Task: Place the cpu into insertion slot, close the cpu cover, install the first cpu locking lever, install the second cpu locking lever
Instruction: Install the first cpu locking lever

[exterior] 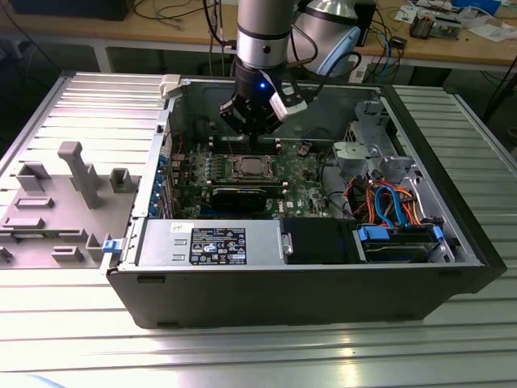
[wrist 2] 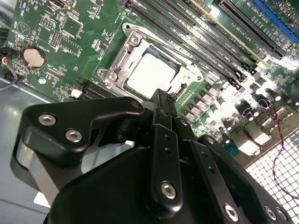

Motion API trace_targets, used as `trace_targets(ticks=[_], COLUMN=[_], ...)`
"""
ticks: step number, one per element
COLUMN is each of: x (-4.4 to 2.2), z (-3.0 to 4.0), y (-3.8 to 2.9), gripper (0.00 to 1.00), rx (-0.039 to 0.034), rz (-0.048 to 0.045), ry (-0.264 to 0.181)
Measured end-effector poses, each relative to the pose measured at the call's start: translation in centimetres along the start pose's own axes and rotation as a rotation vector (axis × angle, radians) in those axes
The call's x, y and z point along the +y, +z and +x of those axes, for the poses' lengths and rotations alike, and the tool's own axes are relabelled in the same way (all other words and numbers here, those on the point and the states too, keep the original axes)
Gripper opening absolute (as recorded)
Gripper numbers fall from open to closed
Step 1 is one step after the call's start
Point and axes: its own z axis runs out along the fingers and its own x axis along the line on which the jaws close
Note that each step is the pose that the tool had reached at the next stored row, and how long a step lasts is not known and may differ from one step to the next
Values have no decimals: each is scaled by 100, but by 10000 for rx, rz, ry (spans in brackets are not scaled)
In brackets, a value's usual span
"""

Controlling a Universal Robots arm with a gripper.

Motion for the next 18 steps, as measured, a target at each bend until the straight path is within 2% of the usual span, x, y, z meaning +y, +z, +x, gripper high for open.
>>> trace_targets(ticks=[1, 2, 3, 5, 6, 7, 8, 9, 12, 14, 18], x=[0, 0, 1, 1, 1, 0, 1, 1, 1, 1, 3], z=[0, 1, 7, 14, 17, 17, 17, 17, 17, 17, 41], y=[0, 0, 0, 0, 0, 0, 0, 0, 1, 1, 4], gripper=[11, 11, 11, 11, 11, 11, 11, 11, 11, 11, 11], rx=[-19, -33, -39, -70, -90, -88, -85, -83, -88, -95, -103], rz=[-211, -354, -384, -381, -324, -206, -66, 125, 118, 110, 110], ry=[-5, -7, -6, 20, 51, 67, 83, 129, 281, 568, 589])
